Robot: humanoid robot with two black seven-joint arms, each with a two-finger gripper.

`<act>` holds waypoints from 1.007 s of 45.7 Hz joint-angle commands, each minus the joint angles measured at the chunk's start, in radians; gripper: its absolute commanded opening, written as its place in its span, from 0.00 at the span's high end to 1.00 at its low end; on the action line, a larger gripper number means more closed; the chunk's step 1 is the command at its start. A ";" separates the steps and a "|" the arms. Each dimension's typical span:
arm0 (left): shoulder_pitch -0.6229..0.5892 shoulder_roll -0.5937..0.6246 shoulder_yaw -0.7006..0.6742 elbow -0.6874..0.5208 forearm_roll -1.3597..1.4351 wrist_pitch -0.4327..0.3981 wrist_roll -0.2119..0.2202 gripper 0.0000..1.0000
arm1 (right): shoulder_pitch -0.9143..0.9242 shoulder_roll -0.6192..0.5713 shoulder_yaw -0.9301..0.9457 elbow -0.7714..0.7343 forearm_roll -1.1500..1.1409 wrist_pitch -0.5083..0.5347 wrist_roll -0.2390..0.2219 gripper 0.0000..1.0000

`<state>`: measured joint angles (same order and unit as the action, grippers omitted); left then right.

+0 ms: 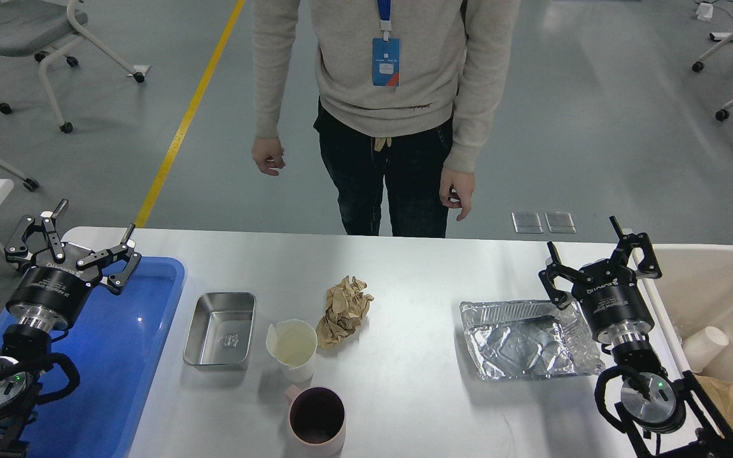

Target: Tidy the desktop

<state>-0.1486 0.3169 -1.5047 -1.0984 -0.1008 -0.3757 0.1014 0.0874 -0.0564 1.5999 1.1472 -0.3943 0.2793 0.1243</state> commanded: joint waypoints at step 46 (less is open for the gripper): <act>0.014 -0.002 0.017 0.000 -0.005 0.040 -0.008 0.04 | 0.008 0.006 0.000 0.000 0.000 0.003 0.006 0.00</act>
<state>-0.1377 0.3122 -1.4903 -1.0993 -0.1066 -0.3349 0.0915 0.0948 -0.0506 1.6003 1.1475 -0.3943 0.2822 0.1305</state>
